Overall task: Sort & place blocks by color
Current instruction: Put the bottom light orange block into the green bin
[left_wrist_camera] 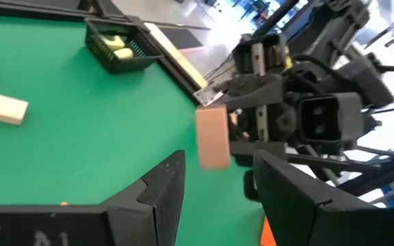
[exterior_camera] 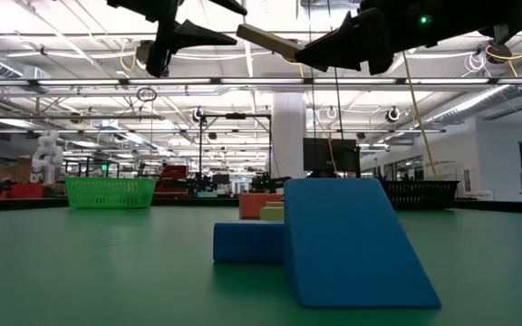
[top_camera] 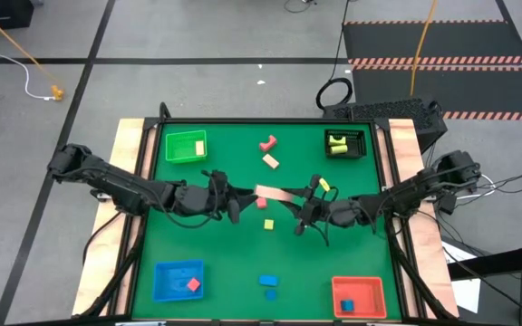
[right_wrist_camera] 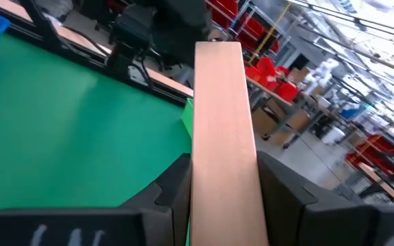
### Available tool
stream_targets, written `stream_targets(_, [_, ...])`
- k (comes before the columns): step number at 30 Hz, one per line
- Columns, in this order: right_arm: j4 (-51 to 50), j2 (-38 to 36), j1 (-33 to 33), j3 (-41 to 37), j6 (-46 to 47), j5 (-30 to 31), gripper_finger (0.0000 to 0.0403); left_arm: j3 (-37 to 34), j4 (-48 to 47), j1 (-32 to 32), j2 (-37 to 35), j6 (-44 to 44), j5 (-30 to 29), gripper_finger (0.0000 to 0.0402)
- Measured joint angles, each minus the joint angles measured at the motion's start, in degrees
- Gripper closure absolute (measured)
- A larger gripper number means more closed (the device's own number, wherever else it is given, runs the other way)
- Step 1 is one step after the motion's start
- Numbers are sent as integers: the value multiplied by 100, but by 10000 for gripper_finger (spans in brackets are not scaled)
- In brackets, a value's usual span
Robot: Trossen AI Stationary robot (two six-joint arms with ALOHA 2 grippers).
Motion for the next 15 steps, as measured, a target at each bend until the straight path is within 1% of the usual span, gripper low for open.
stream_targets(4, [26,0,-85,0,-18,-195,289,0,116,67,0,-12,165,227])
stream_targets(9, [214,0,-174,2,-74,-743,289,0,123,142,55,-211,267,227])
stream_targets(15, [412,0,-185,4,-385,-869,289,-2,148,222,52,-364,288,227])
